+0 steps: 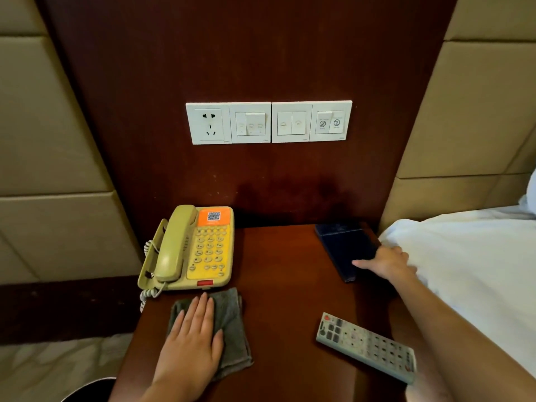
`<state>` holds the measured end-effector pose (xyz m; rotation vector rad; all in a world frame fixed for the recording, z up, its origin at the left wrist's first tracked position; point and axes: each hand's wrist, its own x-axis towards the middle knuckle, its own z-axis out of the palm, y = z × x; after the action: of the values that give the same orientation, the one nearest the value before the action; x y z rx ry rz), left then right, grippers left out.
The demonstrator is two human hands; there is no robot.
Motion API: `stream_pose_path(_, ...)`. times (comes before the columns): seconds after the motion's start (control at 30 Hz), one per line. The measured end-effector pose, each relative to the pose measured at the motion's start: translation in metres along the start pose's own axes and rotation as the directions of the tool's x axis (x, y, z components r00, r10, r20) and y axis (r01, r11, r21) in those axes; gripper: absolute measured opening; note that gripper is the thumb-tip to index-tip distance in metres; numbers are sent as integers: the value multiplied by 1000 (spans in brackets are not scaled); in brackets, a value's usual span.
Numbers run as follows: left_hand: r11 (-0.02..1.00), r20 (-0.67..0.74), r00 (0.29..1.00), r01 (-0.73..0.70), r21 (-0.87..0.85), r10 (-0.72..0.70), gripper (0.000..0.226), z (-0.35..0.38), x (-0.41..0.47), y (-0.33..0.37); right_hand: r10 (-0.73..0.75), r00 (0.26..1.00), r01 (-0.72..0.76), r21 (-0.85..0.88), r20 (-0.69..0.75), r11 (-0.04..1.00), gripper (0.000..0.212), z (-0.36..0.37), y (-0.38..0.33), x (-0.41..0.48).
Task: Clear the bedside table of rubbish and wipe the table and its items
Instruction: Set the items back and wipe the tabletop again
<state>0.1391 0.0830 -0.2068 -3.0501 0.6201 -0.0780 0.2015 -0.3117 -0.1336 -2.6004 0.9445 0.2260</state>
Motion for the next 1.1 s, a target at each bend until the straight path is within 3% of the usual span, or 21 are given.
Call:
stream_pose_path(0.2,999,-99,995,32,18,-30,77,2,3,1,-107,994,107,-4,-7,994,104,27,-55,-45)
stream_pose_path(0.47,999,-198,980,39,-6,-39,79,2,4,4,-189,980,193,82,-61,978,94,80,-137,-101)
stream_pose_path(0.73,999,-195,980,49,-6,-49,79,3,5,2,-165,983,177,185,-77,967,73,93,-153,-111)
stream_pose_path(0.93,997,-195,979,62,45,-52,77,3,5,2,-366,928,371,141,-66,918,60,79,-134,-99)
stream_pose_path(1.0,994,-190,980,75,78,-59,76,3,4,1,-481,877,481,3,-11,877,60,64,-118,-96)
stream_pose_path(1.1,991,-196,978,96,95,-76,75,3,2,2,-489,827,538,-136,277,832,89,31,-88,-90)
